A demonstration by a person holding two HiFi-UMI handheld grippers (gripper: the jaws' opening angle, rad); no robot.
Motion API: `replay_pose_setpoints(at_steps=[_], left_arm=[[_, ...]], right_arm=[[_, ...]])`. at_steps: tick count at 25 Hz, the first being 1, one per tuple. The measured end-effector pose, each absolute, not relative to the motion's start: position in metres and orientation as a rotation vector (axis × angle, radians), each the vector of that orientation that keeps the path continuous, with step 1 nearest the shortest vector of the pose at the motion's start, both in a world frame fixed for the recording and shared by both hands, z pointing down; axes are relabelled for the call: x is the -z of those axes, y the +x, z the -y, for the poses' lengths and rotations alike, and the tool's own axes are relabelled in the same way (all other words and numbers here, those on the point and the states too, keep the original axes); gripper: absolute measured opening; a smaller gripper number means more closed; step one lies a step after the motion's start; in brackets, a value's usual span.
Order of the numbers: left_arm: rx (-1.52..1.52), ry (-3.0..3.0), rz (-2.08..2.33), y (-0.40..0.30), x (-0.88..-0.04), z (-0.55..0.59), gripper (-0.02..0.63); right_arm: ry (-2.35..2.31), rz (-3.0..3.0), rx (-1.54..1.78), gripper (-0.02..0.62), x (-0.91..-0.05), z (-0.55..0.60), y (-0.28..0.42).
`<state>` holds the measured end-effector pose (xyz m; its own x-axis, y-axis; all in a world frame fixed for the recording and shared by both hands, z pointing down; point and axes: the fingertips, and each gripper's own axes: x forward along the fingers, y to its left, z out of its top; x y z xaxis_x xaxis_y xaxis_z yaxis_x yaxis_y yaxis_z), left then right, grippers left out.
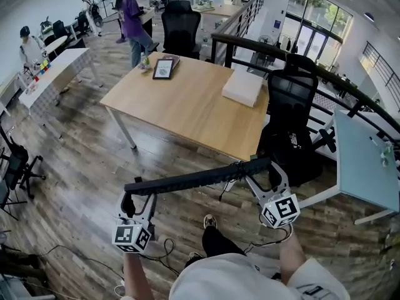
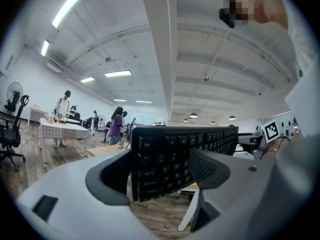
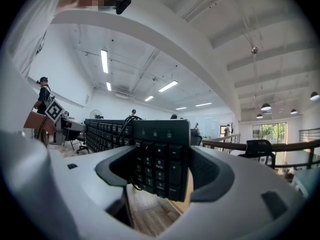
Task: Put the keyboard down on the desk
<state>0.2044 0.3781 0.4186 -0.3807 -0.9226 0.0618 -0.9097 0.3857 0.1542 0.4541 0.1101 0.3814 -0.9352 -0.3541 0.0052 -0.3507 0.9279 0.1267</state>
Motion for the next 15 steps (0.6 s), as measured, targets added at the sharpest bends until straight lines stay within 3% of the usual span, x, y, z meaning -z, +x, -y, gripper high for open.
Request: replay_pose_setpoints(at_steps=[15], left_arm=[[0.121,1.592,2.58,0.125,-0.398,-0.253,0.359]], right_arm=[[0.458,3.117,0.193,0.325,-0.368,0.03,0.358]])
